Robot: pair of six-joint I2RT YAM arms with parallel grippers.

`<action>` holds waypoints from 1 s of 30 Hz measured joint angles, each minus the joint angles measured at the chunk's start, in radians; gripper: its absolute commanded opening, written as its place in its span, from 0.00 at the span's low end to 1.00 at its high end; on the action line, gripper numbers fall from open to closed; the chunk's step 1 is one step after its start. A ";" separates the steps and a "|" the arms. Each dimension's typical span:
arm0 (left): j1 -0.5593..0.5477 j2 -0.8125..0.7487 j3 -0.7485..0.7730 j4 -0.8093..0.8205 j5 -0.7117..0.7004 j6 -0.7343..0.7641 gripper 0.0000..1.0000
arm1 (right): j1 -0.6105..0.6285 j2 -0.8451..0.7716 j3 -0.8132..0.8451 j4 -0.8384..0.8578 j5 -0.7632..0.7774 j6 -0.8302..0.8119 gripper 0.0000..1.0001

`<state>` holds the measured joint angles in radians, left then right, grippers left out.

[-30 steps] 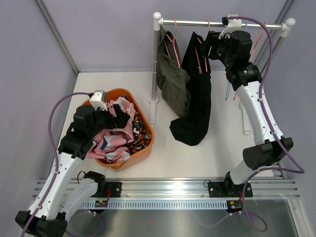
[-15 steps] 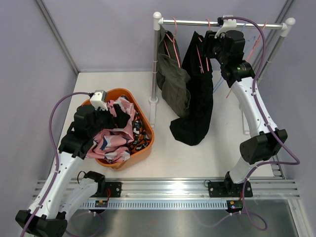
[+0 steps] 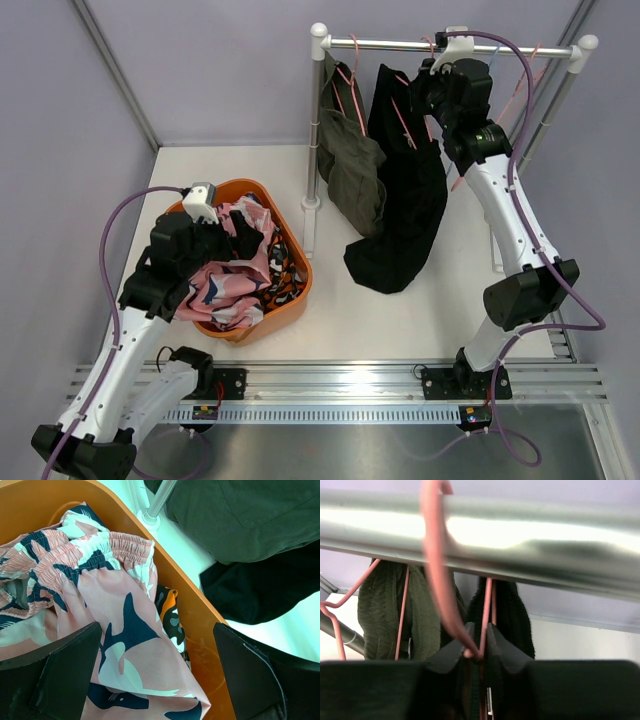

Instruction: Remove the shorts from the hanger

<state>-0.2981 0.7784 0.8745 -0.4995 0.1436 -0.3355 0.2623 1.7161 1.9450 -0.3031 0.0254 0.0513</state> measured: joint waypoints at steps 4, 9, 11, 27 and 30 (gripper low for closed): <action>0.000 0.003 0.000 0.000 0.000 0.000 0.99 | 0.010 0.000 0.002 -0.001 0.019 -0.012 0.00; 0.000 0.003 0.000 0.000 0.000 0.001 0.99 | 0.027 -0.006 0.011 -0.027 0.060 -0.024 0.00; 0.000 0.003 0.000 0.000 0.000 0.005 0.99 | 0.031 -0.016 0.014 -0.049 0.075 -0.036 0.00; -0.119 0.077 0.079 -0.023 -0.010 0.042 0.99 | 0.033 -0.289 -0.039 -0.114 0.150 -0.077 0.00; -0.190 0.109 0.147 -0.032 -0.042 0.045 0.99 | 0.033 -0.338 -0.085 -0.123 0.147 -0.072 0.00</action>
<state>-0.4885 0.8871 1.0218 -0.5320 0.1020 -0.2905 0.2955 1.3777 1.8599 -0.4263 0.1722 -0.0204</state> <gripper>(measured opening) 0.988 0.116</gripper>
